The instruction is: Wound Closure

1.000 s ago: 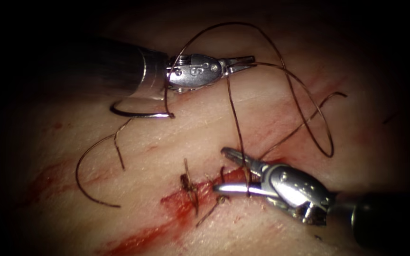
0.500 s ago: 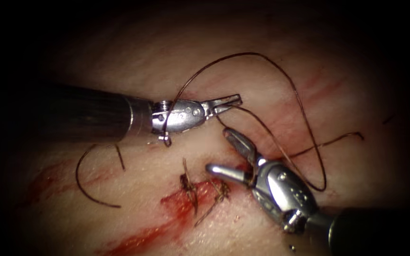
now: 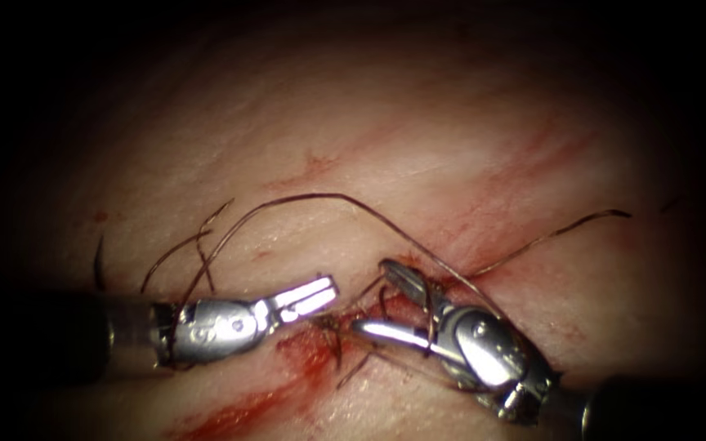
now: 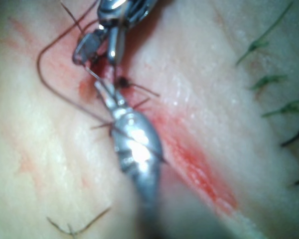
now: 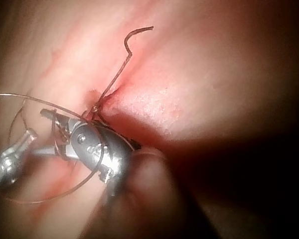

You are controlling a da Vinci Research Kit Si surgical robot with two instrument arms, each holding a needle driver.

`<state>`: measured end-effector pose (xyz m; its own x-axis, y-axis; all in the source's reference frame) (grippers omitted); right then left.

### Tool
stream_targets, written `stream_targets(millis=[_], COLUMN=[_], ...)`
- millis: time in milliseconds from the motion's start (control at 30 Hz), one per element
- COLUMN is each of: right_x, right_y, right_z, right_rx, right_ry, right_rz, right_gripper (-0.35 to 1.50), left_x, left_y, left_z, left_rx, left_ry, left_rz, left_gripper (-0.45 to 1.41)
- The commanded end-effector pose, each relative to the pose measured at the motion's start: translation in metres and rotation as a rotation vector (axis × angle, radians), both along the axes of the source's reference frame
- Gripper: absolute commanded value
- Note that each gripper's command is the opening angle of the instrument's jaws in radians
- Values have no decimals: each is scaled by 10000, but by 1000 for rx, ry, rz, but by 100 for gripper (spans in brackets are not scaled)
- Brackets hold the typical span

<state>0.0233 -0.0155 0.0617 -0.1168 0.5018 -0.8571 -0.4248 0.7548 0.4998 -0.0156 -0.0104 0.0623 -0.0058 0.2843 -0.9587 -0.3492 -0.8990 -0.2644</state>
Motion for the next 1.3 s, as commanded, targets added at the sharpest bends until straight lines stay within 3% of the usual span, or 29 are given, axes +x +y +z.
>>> stream_targets(millis=[33,233,700,867,1000,1133,1300], right_x=[5,-1,-12,-54,-82,-87,-80], right_y=[-6,-5,-2,-16,-18,-19,-20], right_z=[6,8,9,6,7,12,15], right_rx=[3,6,41,112,179,256,369], right_ry=[-1,-16,-52,-133,-146,-119,-73], right_rz=[3,14,65,195,282,374,471], right_gripper=[130,130,130,131,131,133,121], left_x=[-7,-21,-71,-84,-103,-123,-145], left_y=[-7,-27,-69,-42,-19,-6,2], left_z=[0,-21,15,5,0,-1,1], left_rx=[4,-7,-50,-51,-55,-46,-40], left_ry=[-13,-63,-66,-65,-64,-61,-61], left_rz=[2,30,127,137,127,140,174], left_gripper=[-45,-45,-45,-45,-45,-45,-45])
